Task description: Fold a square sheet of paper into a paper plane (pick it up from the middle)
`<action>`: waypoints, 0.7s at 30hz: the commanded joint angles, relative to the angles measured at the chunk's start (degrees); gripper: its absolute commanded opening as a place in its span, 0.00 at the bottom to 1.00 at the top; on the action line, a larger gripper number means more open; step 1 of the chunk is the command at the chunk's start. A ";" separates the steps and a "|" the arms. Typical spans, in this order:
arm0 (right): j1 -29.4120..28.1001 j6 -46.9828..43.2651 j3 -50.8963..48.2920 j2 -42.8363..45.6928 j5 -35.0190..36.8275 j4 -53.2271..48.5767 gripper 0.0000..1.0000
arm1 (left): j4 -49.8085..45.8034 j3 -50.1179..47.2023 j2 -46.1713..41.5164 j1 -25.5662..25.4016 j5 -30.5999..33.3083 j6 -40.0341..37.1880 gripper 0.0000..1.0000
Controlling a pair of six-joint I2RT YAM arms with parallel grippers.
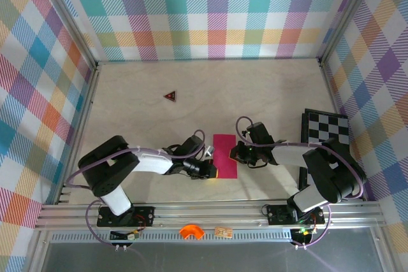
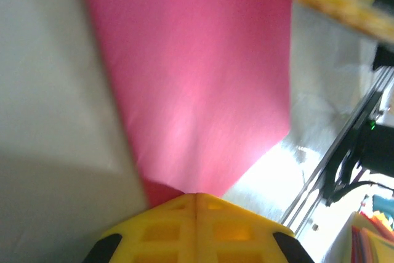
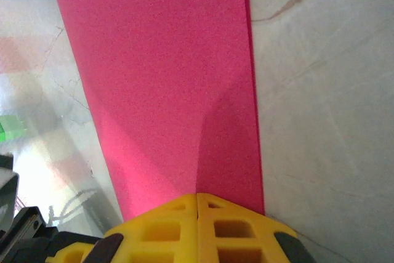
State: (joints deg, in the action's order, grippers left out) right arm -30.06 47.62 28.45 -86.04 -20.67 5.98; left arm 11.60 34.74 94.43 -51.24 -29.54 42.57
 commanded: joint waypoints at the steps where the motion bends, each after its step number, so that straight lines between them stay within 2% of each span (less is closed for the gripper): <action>1: 0.45 -0.15 -2.61 -1.81 5.32 -8.16 0.00 | -13.18 -3.02 -4.11 -0.78 -0.34 -5.07 0.00; 4: 0.45 -0.36 -2.43 -1.92 5.22 -7.99 0.00 | -21.78 -1.14 -7.28 -1.40 2.92 -10.38 0.00; 6: 0.45 -0.81 -2.19 -2.08 4.72 -7.10 0.00 | -26.35 -0.20 -9.91 -1.40 7.64 -12.17 0.00; 10: 0.45 -4.12 0.95 -2.46 2.97 -8.01 0.00 | -25.81 -0.03 -17.44 0.54 12.17 -9.82 0.00; 14: 0.36 -7.56 4.06 -2.44 -0.85 -6.95 0.01 | -20.91 1.15 -18.82 6.62 9.67 -6.28 0.00; 17: -0.05 -7.59 5.25 -1.31 -5.66 -3.60 0.09 | -14.44 2.84 -16.17 11.03 6.35 -2.56 0.00; 19: -0.63 -7.60 6.31 1.46 -5.43 -5.07 0.11 | -10.53 4.81 -13.28 12.75 3.87 -0.74 0.00; 21: -0.70 -7.06 6.23 5.85 -1.90 -9.32 0.15 | -9.06 8.12 -9.60 13.60 2.70 -0.53 0.00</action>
State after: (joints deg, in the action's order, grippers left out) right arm -30.35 41.63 32.91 -85.43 -23.20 0.75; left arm -3.38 38.94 81.54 -38.72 -23.31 39.44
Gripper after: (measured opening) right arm 0.137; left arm 0.048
